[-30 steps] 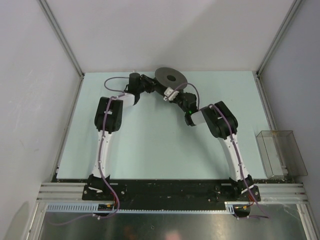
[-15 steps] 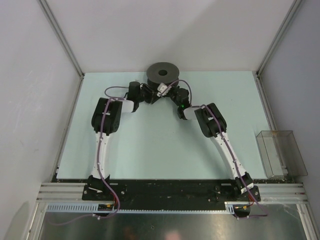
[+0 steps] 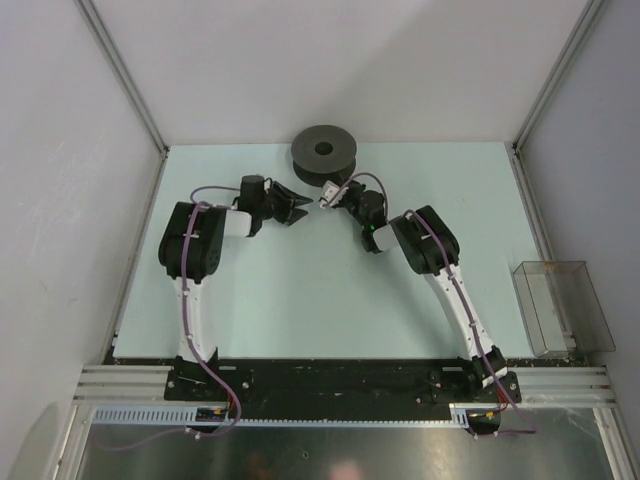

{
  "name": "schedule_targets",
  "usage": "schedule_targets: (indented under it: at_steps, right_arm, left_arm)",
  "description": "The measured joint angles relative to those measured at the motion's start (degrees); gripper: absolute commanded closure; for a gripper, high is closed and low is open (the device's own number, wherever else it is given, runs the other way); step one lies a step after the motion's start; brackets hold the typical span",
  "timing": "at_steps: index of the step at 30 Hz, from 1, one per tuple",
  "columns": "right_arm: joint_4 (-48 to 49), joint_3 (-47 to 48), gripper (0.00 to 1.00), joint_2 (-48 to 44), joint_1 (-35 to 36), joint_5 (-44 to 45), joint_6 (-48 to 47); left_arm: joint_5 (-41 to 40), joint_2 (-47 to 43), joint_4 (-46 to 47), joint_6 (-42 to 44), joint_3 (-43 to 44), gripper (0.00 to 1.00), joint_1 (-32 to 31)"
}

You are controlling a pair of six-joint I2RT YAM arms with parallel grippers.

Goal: Wrap the cables

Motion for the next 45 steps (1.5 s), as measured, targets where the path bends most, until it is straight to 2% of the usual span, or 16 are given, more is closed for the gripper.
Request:
schedule_targets:
  at_steps: [7,14,17,20,24,26,33,36,42,45]
  right_arm:
    - [2.64,-11.21,0.72,-5.79,0.42,2.43,-1.46]
    - [2.56,-22.8,0.51,-13.88,1.77,5.62,-1.79]
    - [0.31,-27.89,0.39,-19.17,3.13,7.85,-1.14]
    - [-3.13,-32.63,0.28,-26.23,4.66,9.99,0.07]
    - [-10.84,-38.49,0.13,-40.79,6.69,12.15,3.56]
    - [-14.8,-38.99,0.1,-47.06,7.08,12.63,5.66]
    - [-35.52,-38.75,0.07,-69.18,4.28,13.07,15.54]
    - [-45.13,-38.6,0.06,-76.24,0.52,12.41,22.45]
    - [-62.05,-38.64,0.04,-86.62,-8.74,10.78,37.24]
    - [-66.12,-39.76,0.04,-90.73,-10.62,9.81,40.92]
  left_arm:
    - [-0.13,-5.68,-1.66,2.34,-4.48,0.48,1.07]
    - [-0.61,-14.08,-6.73,7.74,-9.75,0.47,2.36]
    - [-1.29,-18.4,-11.74,12.94,-10.34,0.41,2.82]
    - [-1.62,-23.63,-16.87,19.89,-10.36,0.28,3.1]
    - [-1.75,-30.93,-24.39,32.0,-9.79,0.07,3.3]
    - [-1.55,-33.22,-29.4,38.62,-7.65,0.02,3.32]
    - [-2.58,-34.32,-48.76,62.47,8.31,0.01,2.64]
    - [-7.23,-35.43,-53.83,70.53,12.61,0.01,0.72]
    - [-16.59,-39.63,-58.51,77.0,14.05,0.0,-3.85]
    - [-19.58,-41.35,-59.1,77.42,14.03,0.0,-4.87]
